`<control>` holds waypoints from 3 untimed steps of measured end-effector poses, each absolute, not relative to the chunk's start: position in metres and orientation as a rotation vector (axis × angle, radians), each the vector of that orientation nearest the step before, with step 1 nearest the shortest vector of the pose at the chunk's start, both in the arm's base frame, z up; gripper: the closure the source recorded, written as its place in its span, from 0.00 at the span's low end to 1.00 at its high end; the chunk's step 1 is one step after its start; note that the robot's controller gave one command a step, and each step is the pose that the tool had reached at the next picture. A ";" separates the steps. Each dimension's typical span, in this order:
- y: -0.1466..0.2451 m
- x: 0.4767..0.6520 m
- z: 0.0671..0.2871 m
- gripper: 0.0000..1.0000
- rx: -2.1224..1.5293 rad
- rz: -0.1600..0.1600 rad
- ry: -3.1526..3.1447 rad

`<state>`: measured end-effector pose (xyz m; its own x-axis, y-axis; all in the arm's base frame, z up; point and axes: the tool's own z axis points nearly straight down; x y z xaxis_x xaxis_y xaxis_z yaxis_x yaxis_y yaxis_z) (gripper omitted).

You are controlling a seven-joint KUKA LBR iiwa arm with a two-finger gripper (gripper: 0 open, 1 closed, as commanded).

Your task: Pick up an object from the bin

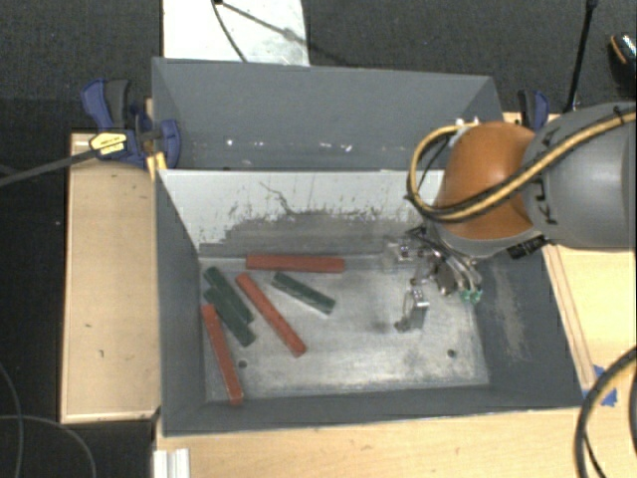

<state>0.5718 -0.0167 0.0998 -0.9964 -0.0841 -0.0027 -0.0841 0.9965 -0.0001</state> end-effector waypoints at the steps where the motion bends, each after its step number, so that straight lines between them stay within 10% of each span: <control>1: 0.060 0.582 0.070 0.00 -0.152 0.007 3.134; 2: 0.125 0.568 0.071 0.00 -0.099 0.005 3.140; 3: 0.120 0.569 0.071 1.00 -0.093 0.001 3.140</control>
Offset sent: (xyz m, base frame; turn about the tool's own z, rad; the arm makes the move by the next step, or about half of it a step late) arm 0.0095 0.0712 -0.0298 -0.0060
